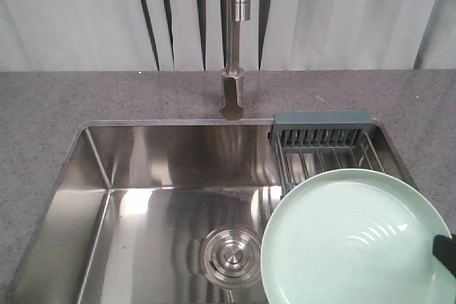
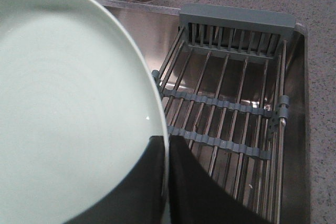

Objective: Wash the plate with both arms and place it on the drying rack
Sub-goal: 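Position the base in front of the sink and drying rack, then raise the left gripper toward the faucet handle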

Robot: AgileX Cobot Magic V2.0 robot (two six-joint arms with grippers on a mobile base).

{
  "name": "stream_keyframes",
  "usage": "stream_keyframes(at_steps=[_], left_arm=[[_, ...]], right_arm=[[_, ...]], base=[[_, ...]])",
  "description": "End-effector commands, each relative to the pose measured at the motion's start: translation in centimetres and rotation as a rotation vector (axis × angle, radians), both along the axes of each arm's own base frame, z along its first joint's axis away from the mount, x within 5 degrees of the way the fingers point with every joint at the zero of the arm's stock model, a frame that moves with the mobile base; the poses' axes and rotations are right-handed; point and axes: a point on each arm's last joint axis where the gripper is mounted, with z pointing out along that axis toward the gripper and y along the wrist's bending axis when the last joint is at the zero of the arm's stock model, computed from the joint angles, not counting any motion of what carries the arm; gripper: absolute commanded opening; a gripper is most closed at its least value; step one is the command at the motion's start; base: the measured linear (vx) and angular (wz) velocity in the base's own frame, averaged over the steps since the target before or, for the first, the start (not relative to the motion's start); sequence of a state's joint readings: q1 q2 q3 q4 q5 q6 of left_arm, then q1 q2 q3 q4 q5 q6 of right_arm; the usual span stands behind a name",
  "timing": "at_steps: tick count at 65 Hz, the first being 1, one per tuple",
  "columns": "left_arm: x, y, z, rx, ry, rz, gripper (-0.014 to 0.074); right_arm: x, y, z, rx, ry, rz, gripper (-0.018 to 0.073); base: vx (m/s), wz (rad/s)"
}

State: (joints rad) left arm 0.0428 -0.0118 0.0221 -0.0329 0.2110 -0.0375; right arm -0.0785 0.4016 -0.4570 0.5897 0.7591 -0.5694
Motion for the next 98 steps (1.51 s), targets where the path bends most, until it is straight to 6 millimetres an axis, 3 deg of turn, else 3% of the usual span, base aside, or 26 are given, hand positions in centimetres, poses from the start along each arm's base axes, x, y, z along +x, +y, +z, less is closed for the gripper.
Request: stream_keyframes(at_steps=[1,80,87,98], left_arm=[[-0.13,0.02,1.42,-0.005,-0.106,0.004,-0.0006],[-0.13,0.01,1.44,-0.015,-0.108,0.004,-0.0006],[-0.13,-0.06,1.54,-0.119,-0.119,0.004,-0.0006],[-0.15,-0.30,1.82,-0.553,-0.139,0.007,-0.0006]], right_arm=[[0.32,-0.14,1.33,0.027,-0.077,-0.032,-0.0001],[0.32,-0.14,1.33,0.027,-0.077,-0.032,-0.0001],[0.32,-0.14,1.33,0.027,-0.077,-0.032,-0.0001],[0.32,-0.14,1.33,0.027,-0.077,-0.032,-0.0001]], base=[[0.01,-0.01],[0.00,0.00],[0.00,0.00],[0.00,0.00]])
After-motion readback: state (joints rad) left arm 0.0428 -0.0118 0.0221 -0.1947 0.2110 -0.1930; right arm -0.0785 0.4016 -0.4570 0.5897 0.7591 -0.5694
